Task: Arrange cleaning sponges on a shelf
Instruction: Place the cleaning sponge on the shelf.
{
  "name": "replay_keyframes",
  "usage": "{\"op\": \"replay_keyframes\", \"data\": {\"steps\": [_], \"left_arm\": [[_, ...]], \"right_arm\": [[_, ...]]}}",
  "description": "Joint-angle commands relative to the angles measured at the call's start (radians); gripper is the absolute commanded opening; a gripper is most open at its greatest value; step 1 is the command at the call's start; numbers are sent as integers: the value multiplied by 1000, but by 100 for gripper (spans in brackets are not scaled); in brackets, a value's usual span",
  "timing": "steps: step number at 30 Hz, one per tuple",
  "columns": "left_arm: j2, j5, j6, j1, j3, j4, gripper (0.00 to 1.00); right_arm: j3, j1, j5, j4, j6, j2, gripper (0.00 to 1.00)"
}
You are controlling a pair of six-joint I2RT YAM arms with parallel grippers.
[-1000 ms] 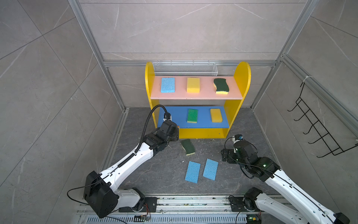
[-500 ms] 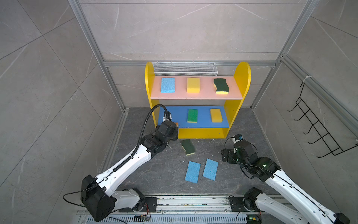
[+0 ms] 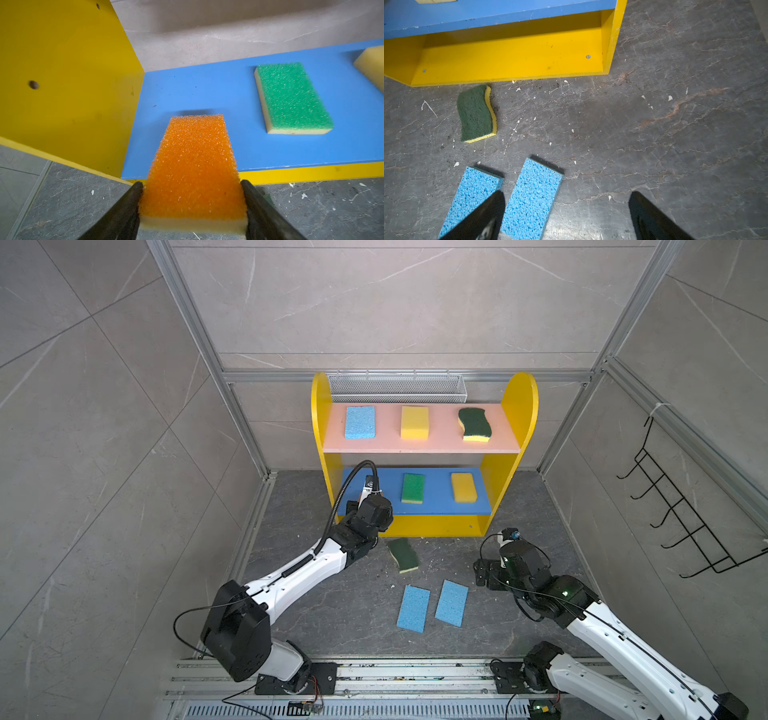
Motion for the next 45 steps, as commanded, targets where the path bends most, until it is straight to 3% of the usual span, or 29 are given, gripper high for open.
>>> {"op": "replay_keyframes", "data": {"steps": [1, 7, 16, 25, 45], "left_arm": [[27, -27, 18, 42, 28, 62, 74], [89, 45, -19, 119, 35, 64, 74], [184, 116, -8, 155, 101, 98, 75], [271, 107, -35, 178, 186, 62, 75], [199, 128, -73, 177, 158, 33, 89]], "right_arm": [[-15, 3, 10, 10, -22, -2, 95], [-15, 3, 14, 11, -28, 7, 95], [-6, 4, 9, 25, -24, 46, 95], [-2, 3, 15, 20, -22, 55, 95], [11, 2, 14, 0, -19, 41, 95]]}}
